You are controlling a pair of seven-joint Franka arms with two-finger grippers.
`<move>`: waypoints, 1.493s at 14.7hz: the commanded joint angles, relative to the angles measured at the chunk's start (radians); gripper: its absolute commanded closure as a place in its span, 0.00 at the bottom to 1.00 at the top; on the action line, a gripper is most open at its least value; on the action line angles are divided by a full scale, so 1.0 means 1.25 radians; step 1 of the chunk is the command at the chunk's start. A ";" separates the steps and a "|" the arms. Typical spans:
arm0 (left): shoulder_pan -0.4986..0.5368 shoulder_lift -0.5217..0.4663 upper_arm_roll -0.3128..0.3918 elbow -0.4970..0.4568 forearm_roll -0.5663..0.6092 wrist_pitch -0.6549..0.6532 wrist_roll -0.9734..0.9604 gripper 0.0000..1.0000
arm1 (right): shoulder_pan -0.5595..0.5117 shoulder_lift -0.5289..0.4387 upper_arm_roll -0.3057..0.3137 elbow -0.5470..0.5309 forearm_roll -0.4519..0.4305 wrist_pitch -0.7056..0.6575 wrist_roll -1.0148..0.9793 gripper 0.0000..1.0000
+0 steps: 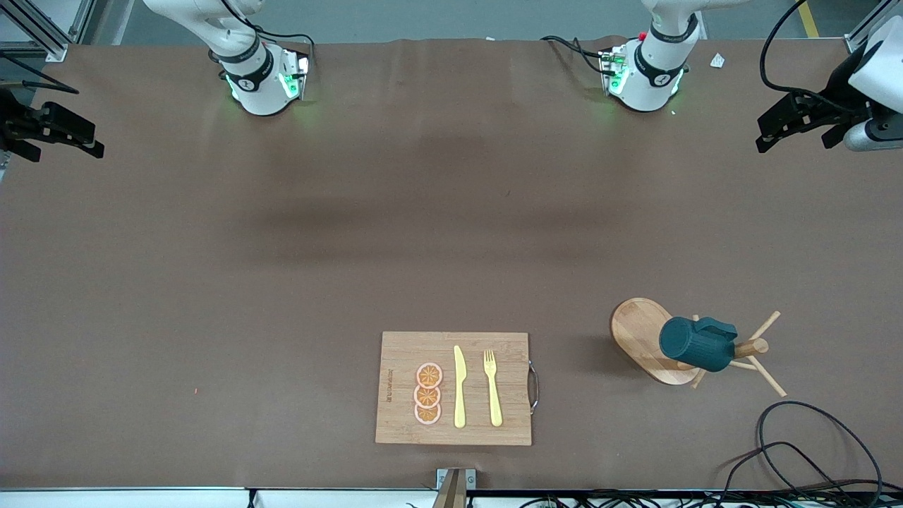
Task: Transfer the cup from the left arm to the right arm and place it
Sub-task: 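Move the left gripper toward the teal mug on the wooden stand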
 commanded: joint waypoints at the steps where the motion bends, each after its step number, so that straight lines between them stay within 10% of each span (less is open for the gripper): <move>1: 0.003 0.007 -0.003 0.020 0.008 -0.013 -0.001 0.00 | -0.004 -0.001 0.008 0.008 -0.002 -0.009 0.000 0.00; 11: 0.030 0.096 -0.003 0.109 0.006 -0.003 -0.022 0.00 | 0.012 -0.001 0.010 0.008 -0.025 -0.009 0.002 0.00; 22: 0.051 0.199 -0.003 0.107 -0.067 0.227 -0.363 0.00 | 0.011 -0.001 0.008 0.007 -0.023 -0.009 0.002 0.00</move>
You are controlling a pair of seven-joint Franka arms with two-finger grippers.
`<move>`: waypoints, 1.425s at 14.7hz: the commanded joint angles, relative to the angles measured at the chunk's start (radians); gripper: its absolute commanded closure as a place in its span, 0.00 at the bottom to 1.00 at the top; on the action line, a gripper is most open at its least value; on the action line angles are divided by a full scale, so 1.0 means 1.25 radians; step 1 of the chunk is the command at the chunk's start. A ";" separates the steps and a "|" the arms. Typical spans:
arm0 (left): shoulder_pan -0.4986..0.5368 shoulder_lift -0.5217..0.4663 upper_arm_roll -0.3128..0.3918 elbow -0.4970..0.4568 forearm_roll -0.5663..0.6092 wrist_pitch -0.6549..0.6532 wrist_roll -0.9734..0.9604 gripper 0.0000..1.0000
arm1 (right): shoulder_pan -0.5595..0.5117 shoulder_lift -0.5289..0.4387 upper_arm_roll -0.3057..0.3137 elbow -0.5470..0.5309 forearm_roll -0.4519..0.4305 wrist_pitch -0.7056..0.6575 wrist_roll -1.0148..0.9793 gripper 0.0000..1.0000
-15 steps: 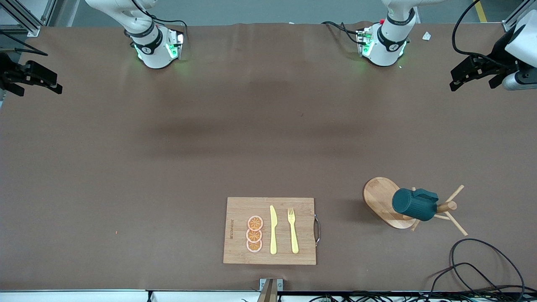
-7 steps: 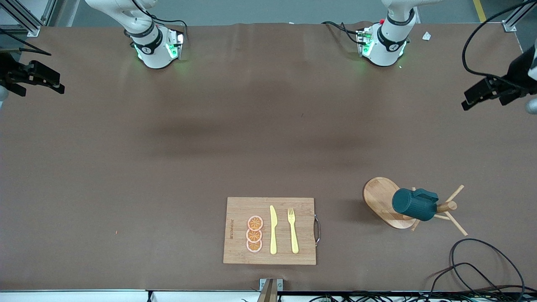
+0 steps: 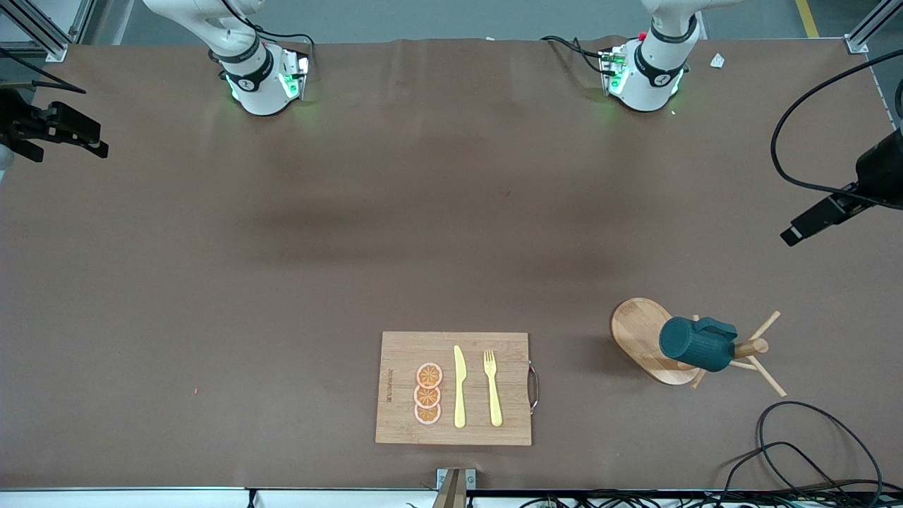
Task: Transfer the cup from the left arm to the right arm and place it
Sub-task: 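Move the left gripper toward the teal mug on the wooden stand, then lower the left gripper around the teal mug body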
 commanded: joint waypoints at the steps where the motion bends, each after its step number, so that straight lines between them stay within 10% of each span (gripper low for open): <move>1: 0.002 0.036 -0.003 0.021 -0.015 0.019 -0.086 0.00 | 0.004 -0.001 0.000 0.007 -0.008 -0.009 0.003 0.00; 13: -0.007 0.175 -0.005 0.008 -0.026 0.103 -0.500 0.00 | 0.004 -0.001 0.000 0.007 -0.009 -0.009 0.001 0.00; 21: -0.001 0.251 -0.004 0.008 -0.014 0.154 -0.513 0.00 | 0.004 -0.001 0.000 0.007 -0.009 -0.011 0.000 0.00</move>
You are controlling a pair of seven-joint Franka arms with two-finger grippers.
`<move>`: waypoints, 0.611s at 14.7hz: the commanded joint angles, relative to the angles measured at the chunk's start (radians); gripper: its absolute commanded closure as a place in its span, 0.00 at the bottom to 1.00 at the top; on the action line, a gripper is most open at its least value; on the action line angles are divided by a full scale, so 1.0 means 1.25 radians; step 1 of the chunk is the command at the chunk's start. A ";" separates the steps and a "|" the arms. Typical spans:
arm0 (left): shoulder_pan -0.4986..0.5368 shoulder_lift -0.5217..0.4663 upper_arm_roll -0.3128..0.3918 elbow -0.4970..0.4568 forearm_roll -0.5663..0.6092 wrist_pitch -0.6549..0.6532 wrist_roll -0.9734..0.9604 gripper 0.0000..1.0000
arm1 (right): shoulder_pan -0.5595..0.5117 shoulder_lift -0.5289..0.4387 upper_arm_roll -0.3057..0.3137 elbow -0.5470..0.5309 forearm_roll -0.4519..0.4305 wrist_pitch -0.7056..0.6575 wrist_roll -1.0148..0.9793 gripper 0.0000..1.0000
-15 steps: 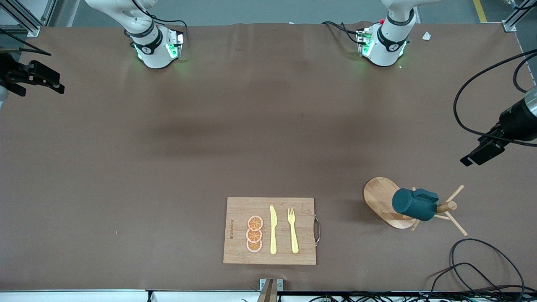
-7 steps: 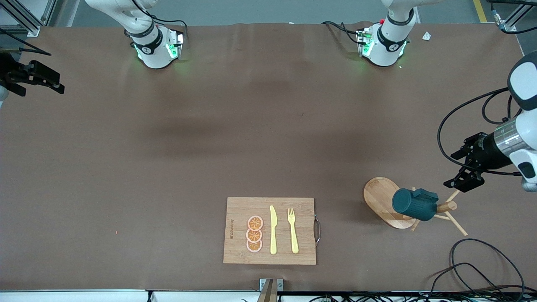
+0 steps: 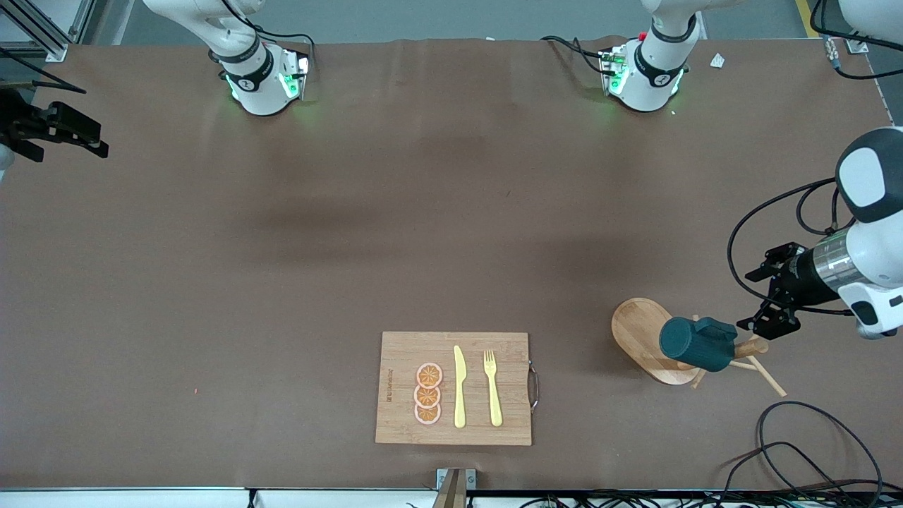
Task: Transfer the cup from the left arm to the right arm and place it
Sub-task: 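Lower the left gripper around the teal mug body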
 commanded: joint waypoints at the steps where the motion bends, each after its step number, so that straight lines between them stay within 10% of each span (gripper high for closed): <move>1: 0.002 0.018 -0.004 0.009 -0.002 0.010 -0.057 0.00 | 0.004 -0.001 0.000 0.007 -0.009 -0.009 0.000 0.00; 9: -0.002 0.015 -0.005 -0.024 -0.037 0.130 -0.193 0.00 | 0.004 -0.001 0.000 0.007 -0.009 -0.010 0.000 0.00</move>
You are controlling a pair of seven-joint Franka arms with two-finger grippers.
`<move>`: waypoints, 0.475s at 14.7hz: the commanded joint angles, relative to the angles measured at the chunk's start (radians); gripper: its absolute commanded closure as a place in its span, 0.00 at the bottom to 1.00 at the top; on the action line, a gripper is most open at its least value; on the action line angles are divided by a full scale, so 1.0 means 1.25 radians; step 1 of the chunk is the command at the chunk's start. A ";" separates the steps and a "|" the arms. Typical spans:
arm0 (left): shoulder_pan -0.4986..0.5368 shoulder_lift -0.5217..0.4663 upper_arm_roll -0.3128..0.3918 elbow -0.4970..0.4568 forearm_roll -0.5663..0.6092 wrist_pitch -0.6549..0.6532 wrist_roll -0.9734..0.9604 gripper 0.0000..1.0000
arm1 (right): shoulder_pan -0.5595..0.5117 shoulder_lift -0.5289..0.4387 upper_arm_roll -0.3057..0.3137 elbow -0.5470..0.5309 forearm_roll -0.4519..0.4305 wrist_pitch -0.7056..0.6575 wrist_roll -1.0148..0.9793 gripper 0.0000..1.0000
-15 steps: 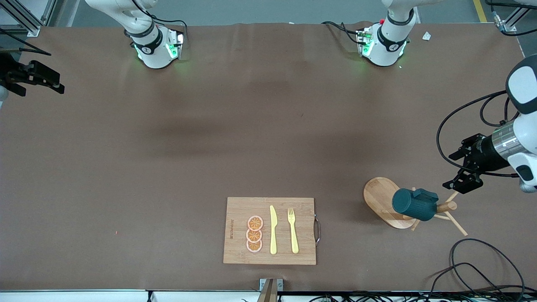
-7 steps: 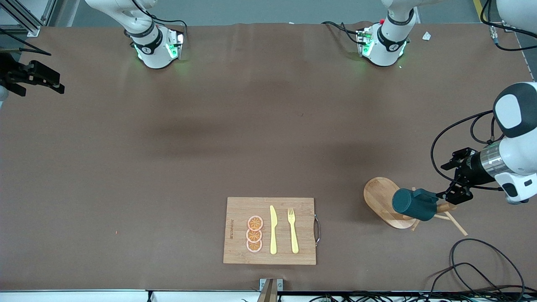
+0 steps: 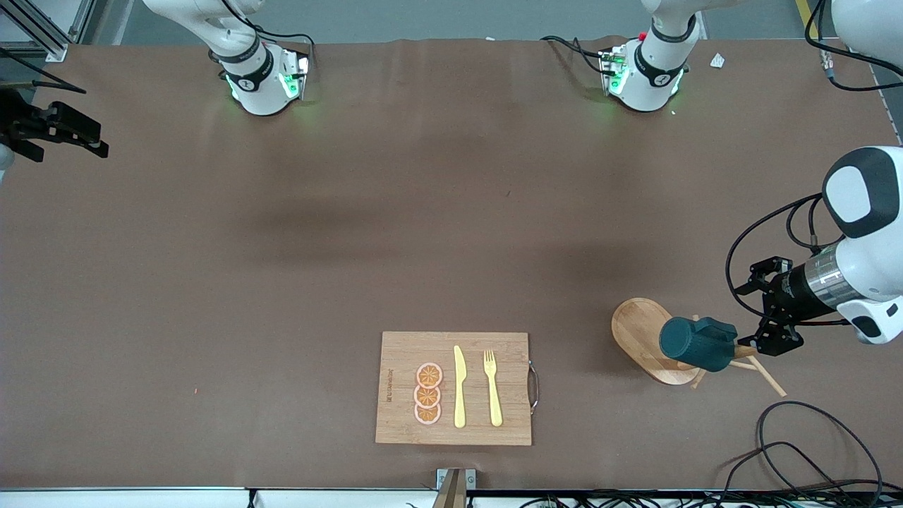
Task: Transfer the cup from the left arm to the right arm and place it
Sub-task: 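Lower the left gripper around the teal mug body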
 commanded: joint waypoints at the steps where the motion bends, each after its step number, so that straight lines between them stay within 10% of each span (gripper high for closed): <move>1: -0.002 -0.007 -0.002 -0.032 -0.019 0.062 -0.022 0.00 | 0.004 -0.001 0.000 0.007 -0.009 -0.010 0.000 0.00; 7: -0.006 -0.007 -0.009 -0.055 -0.019 0.108 -0.021 0.00 | 0.004 -0.001 0.000 0.007 -0.009 -0.010 0.000 0.00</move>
